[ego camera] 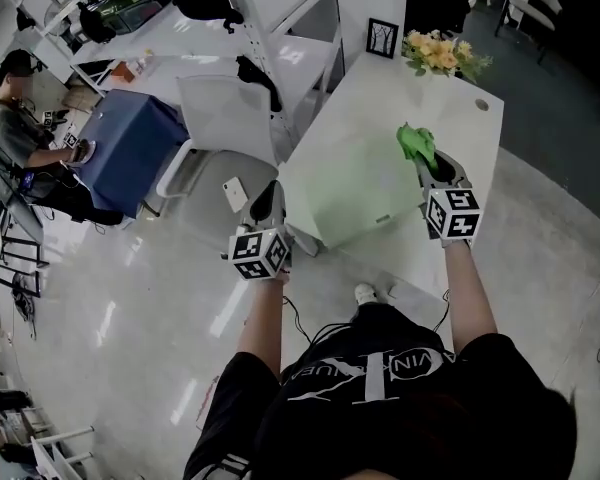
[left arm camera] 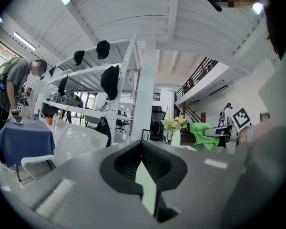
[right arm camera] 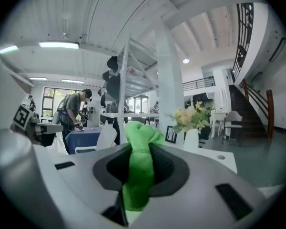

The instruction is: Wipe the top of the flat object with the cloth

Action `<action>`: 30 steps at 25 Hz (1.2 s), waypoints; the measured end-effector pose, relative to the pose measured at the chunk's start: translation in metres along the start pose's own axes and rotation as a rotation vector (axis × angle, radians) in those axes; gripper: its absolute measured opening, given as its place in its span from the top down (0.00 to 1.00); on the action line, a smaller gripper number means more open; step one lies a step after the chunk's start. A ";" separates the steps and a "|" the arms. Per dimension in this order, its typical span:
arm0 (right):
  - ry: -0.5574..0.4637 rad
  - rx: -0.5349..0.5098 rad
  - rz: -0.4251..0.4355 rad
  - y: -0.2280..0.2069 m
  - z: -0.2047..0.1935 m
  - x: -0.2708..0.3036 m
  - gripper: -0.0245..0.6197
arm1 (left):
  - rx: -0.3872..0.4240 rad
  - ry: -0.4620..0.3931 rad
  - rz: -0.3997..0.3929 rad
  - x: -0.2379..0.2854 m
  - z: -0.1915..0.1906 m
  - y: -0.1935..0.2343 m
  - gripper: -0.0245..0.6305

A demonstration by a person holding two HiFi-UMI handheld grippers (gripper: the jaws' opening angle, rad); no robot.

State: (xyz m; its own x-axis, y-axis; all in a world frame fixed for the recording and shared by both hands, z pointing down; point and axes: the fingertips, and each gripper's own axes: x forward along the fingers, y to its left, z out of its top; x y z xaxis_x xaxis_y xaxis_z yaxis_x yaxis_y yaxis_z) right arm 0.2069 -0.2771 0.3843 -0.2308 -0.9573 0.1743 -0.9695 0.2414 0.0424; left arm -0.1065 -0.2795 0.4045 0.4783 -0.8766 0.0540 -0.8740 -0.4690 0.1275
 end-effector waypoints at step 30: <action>-0.080 -0.050 0.062 0.026 0.035 -0.009 0.85 | 0.087 -0.088 0.099 -0.013 0.038 0.011 0.94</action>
State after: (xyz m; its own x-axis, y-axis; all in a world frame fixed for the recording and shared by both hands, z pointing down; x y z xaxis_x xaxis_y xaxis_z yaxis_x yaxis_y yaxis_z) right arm 0.1811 -0.2679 0.3489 -0.2977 -0.9495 0.0991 -0.9484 0.3060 0.0831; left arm -0.1257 -0.2779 0.3673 0.3833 -0.9233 -0.0255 -0.9224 -0.3841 0.0398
